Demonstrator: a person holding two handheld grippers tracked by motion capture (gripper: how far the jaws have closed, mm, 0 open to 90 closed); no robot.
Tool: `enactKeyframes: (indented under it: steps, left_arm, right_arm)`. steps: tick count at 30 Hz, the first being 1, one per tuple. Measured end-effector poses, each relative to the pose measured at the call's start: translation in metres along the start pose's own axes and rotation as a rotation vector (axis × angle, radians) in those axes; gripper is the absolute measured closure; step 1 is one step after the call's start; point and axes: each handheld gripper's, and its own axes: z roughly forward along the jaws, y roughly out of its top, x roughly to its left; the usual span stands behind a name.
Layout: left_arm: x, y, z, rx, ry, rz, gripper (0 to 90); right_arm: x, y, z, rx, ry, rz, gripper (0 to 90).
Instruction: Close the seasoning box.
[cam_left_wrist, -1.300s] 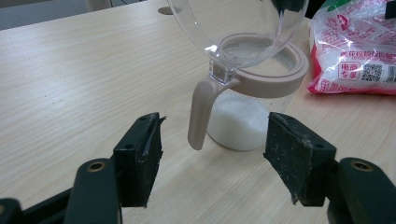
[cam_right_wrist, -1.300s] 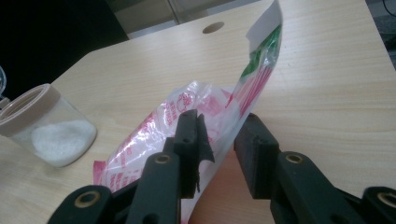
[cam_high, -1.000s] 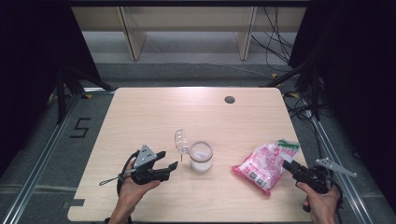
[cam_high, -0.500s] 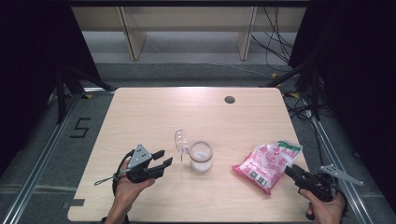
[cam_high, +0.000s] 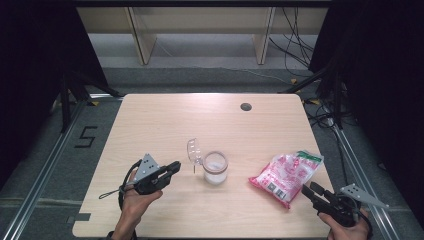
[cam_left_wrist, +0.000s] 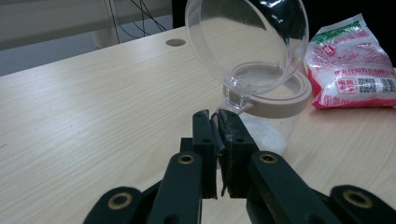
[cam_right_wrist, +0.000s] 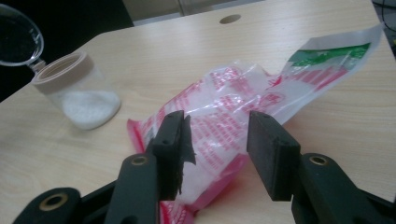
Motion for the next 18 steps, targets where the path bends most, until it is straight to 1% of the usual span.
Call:
enactKeyframes:
  steps: [1,2,3,4,5,6,7,8,9,10,11,12,13,14,15,16,17,18]
  left_arm:
    - [0.0,0.0,0.001,0.002,-0.007,0.008,86.2]
    - [0.0,0.001,0.002,0.007,-0.007,0.012,86.8]
    - [-0.001,0.001,0.004,0.005,-0.005,0.01,87.6]
    - [-0.002,0.002,0.005,0.012,-0.008,0.011,88.3]
    - [-0.002,0.002,0.006,0.009,-0.01,0.009,88.8]
    - [-0.002,0.003,0.008,0.007,-0.017,0.012,89.2]
    - [-0.003,0.004,0.008,0.011,-0.013,0.015,89.3]
    - [-0.003,0.005,0.009,0.013,-0.011,0.021,89.4]
    - [-0.003,0.005,0.01,0.01,-0.015,0.021,89.4]
    - [-0.003,0.007,0.01,0.011,-0.016,0.032,89.5]
    - [-0.004,0.008,0.011,0.008,-0.015,0.03,89.5]
    - [-0.005,0.009,0.012,0.009,-0.02,0.047,89.5]
    - [-0.005,0.01,0.013,0.005,-0.021,0.054,89.5]
    - [-0.006,0.011,0.014,0.008,-0.016,0.049,89.5]
    - [-0.007,0.012,0.015,0.01,-0.02,0.055,89.5]
    - [-0.007,0.013,0.016,0.008,-0.02,0.058,89.5]
    - [-0.007,0.013,0.018,0.005,-0.028,0.047,89.5]
    - [-0.007,0.015,0.019,0.009,-0.022,0.054,89.5]
  right_arm:
    - [0.0,0.0,0.001,-0.012,0.02,-0.033,57.1]
    - [0.001,-0.001,-0.001,-0.006,0.014,-0.056,57.0]
    - [0.006,-0.003,-0.001,-0.002,0.019,-0.021,56.9]
    - [0.006,-0.004,-0.002,-0.001,0.02,-0.041,56.8]
    - [0.007,-0.004,-0.002,-0.005,0.021,-0.061,56.7]
    - [0.008,-0.005,-0.004,0.001,0.029,-0.058,56.6]
    - [0.01,-0.007,-0.004,0.004,0.023,-0.051,56.4]
    - [0.012,-0.007,-0.005,0.006,0.035,-0.043,56.3]
    - [0.011,-0.008,-0.005,0.002,0.04,-0.074,56.2]
    - [0.012,-0.008,-0.004,0.001,0.042,-0.07,56.0]
    - [0.013,-0.009,-0.004,0.009,0.039,-0.083,55.9]
    - [0.016,-0.01,-0.006,0.026,0.027,-0.057,55.7]
    - [0.015,-0.01,-0.004,0.018,0.045,-0.076,55.4]
    - [0.016,-0.011,-0.004,0.007,0.062,-0.081,55.1]
    - [0.017,-0.011,-0.004,0.017,0.059,-0.081,54.9]
    - [0.016,-0.011,-0.005,0.02,0.038,-0.102,54.7]
    - [0.016,-0.011,-0.005,0.017,0.036,-0.111,54.0]
    - [0.019,-0.012,-0.005,0.028,0.043,-0.075,53.1]
